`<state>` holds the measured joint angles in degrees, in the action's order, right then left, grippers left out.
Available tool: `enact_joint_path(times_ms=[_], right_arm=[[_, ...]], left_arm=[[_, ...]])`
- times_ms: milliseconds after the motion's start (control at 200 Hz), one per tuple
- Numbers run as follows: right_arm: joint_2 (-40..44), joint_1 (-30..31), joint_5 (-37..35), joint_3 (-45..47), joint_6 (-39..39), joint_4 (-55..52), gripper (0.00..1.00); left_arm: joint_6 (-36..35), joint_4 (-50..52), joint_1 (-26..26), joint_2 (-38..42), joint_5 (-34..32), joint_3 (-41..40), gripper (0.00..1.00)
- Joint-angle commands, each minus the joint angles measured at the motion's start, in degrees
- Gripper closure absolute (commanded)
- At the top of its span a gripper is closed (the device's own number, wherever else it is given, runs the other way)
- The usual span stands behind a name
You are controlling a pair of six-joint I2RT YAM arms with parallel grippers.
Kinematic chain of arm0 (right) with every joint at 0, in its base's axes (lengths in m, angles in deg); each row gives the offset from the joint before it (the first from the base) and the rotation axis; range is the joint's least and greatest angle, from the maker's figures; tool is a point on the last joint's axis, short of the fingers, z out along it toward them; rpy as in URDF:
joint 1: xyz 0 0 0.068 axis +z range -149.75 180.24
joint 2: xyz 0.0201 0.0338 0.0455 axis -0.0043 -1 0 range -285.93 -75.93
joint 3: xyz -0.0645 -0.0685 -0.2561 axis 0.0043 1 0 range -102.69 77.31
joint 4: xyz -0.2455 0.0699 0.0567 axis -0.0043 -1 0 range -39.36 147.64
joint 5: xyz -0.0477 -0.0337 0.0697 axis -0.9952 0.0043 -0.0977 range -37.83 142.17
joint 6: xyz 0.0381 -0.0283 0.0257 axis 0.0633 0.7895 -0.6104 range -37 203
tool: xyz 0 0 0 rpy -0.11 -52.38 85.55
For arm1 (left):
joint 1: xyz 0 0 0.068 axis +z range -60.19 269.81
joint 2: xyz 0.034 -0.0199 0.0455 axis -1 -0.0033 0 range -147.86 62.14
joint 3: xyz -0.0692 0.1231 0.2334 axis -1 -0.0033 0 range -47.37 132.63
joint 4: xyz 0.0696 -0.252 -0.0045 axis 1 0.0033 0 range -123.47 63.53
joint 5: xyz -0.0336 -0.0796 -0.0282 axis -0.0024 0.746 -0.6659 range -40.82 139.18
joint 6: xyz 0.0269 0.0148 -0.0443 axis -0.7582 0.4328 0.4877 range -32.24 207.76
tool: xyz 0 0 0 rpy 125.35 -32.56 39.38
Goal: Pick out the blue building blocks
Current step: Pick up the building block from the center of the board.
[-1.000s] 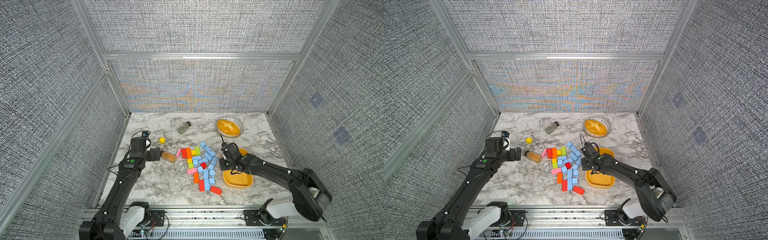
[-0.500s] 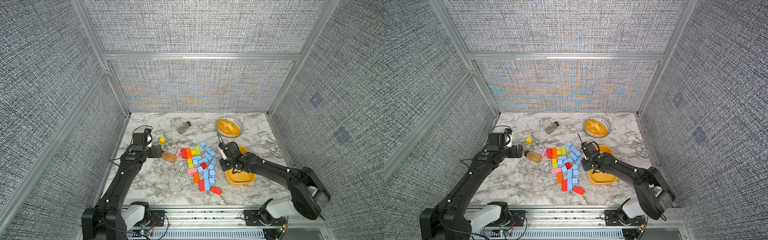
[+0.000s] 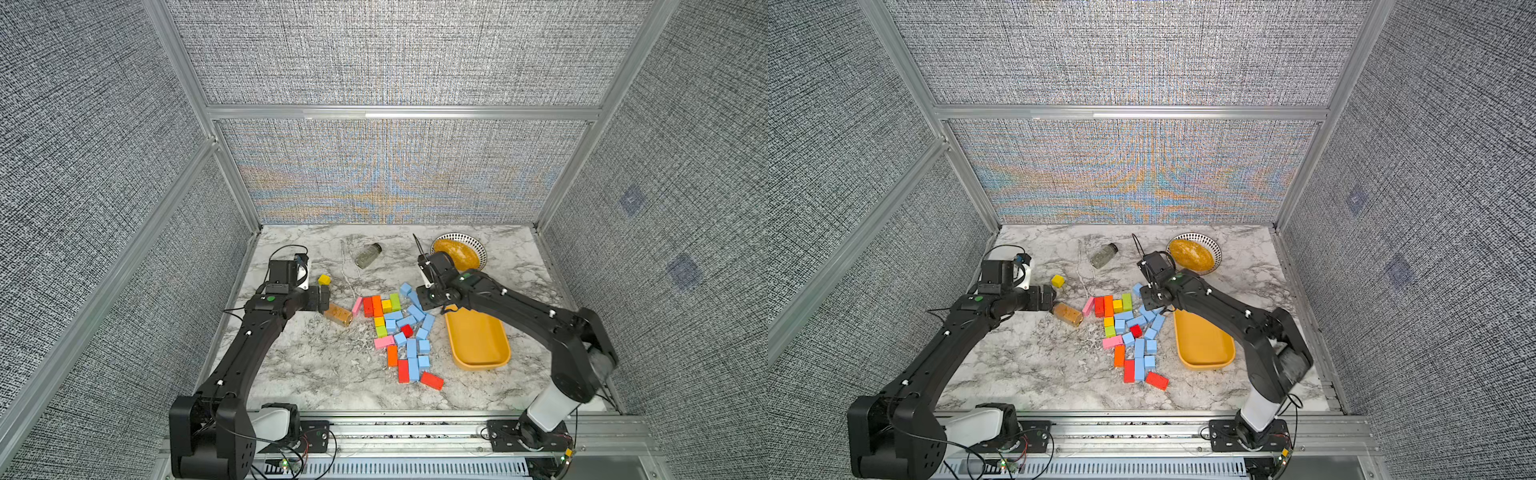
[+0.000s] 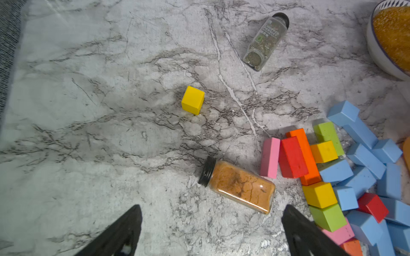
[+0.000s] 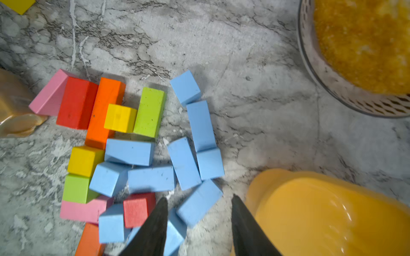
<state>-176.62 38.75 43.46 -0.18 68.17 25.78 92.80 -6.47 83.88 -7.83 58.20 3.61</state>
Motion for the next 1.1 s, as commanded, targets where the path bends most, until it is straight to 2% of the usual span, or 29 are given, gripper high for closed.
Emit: enact_joint_path(times_ms=[0,145,285,515,861,916,1096], right_arm=[[-6.50,-0.12,0.43,-6.09,2.79,-0.86,0.50],[-15.27,-1.12,0.95,-14.71,6.63,-1.47,0.45],[-20.98,-2.59,1.76,-18.83,9.36,-1.93,0.44],[-24.74,-5.01,9.05,-21.45,10.87,0.60,0.44],[-27.39,-5.34,12.86,-20.54,11.01,1.27,0.44],[-27.47,-5.37,12.15,-20.92,11.05,0.94,0.47],[-26.82,-5.45,11.87,-22.08,10.35,-0.29,0.65]], left_arm=[[1.82,-1.36,-0.01,-0.84,2.28,0.16,0.00],[1.46,0.54,-0.05,-3.02,3.07,1.55,0.00],[0.83,0.13,0.00,-3.46,1.76,1.76,0.00],[-0.05,0.89,-0.12,-4.60,1.04,1.93,0.00],[-0.16,0.94,-0.09,-8.21,1.88,3.93,0.00],[-0.44,1.05,-0.05,-8.38,1.80,4.20,0.00],[-0.47,1.02,-0.06,-8.53,1.79,4.31,0.00]])
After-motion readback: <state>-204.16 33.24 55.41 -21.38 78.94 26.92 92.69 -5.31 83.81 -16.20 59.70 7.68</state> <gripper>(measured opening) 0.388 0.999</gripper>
